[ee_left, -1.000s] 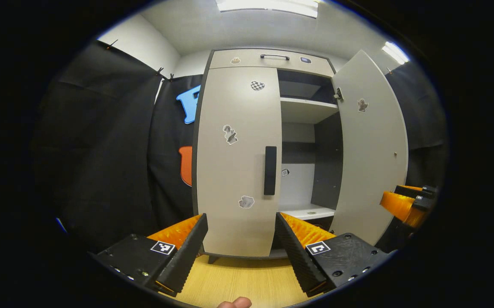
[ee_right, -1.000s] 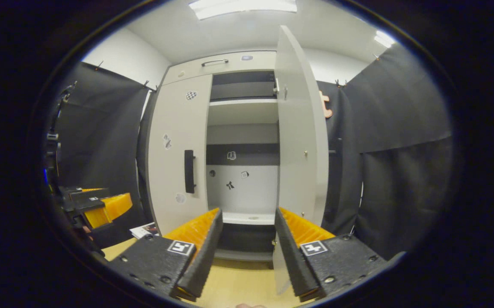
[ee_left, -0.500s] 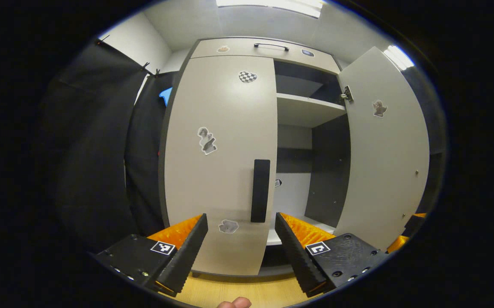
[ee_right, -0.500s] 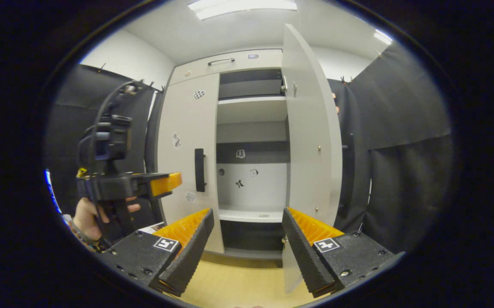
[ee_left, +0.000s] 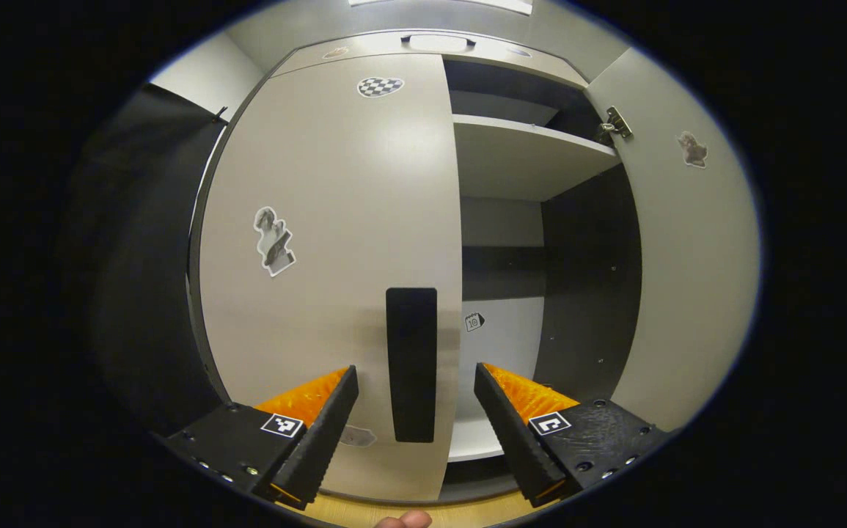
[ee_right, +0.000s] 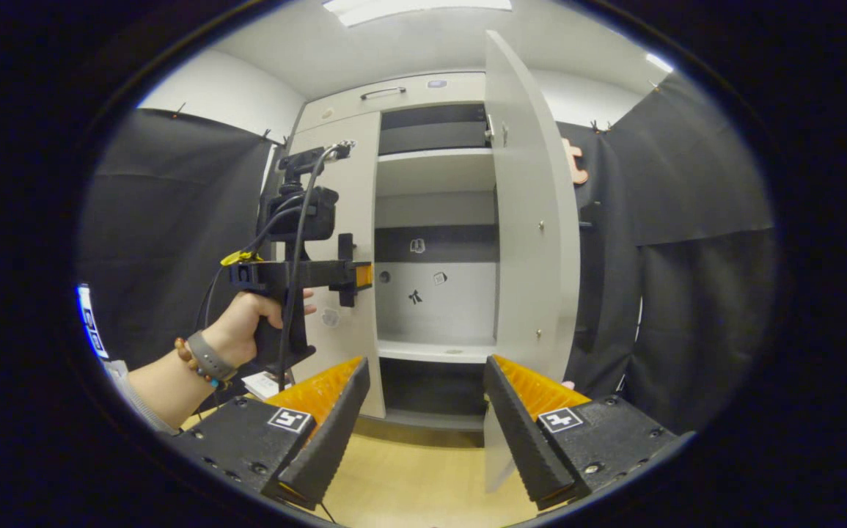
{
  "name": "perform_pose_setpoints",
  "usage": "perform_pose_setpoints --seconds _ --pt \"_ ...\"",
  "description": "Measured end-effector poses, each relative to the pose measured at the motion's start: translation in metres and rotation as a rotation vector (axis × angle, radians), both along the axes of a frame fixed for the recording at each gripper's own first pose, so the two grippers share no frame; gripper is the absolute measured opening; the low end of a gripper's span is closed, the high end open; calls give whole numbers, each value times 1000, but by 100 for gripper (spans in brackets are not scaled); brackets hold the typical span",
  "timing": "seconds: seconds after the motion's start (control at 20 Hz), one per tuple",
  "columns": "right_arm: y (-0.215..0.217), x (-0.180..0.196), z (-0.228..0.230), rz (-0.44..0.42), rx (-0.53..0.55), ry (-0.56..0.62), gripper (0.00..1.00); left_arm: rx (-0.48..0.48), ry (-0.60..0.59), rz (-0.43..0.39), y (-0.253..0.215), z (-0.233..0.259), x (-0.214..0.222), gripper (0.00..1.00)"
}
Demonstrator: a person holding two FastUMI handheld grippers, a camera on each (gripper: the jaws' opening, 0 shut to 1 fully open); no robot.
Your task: Open the right door of the double-door shoe cabinet with the right hand, and open the left door with the left hand.
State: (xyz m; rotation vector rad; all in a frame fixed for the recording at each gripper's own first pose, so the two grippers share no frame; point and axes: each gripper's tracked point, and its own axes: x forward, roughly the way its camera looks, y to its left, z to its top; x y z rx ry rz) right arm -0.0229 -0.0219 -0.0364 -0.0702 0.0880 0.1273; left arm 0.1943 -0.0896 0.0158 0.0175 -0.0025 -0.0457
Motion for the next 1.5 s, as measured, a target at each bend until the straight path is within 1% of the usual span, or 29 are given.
perform_pose_setpoints --seconds 0.1,0.2,0.25,0.3,0.35,0.4,0.45,0.75,0.9,1.0,1.1,1.15,1.2,1.25,1.3,1.35,1.5 --pt "-4 3 1 -9 8 -5 97 -16 12 14 6 -2 11 96" --pt "-8 7 1 -16 10 -5 96 -58 67 3 6 -12 18 95" --pt "-11 10 1 -21 11 -9 97 -49 28 3 7 -2 19 90" --pt "-13 11 2 -25 14 -12 97 -40 42 8 7 -8 18 99" --pt "-15 12 1 -24 18 -10 98 -29 19 10 7 -6 15 97" --pt "-14 14 0 -20 21 -7 97 -36 4 10 7 -5 18 98" --pt "-11 15 -1 -14 22 -5 98 -40 9 10 7 -7 17 97" --pt "2 22 -2 24 18 -8 97 -36 14 9 7 -6 18 98" --pt "2 22 -3 22 18 -7 97 -30 21 7 6 -7 18 95" --pt "-1 22 -5 15 21 -1 96 -19 27 -4 1 -12 15 89" --pt "-4 21 -9 7 23 6 96 -28 20 -21 2 -12 15 48" --pt "-4 20 -10 4 25 9 96 -39 27 -27 1 -14 16 40" --pt "-5 21 -11 4 26 13 96 -40 28 -24 1 -13 15 43" --pt "-4 20 -12 4 28 18 98 -33 28 -18 1 -13 18 27" --pt "-3 19 -12 5 31 17 97 -25 28 -10 2 -12 14 23" --pt "-2 17 -11 9 34 15 97 -26 29 -7 2 -13 17 16" --pt "-2 16 -8 4 33 4 97 -28 27 -10 0 -13 17 6"
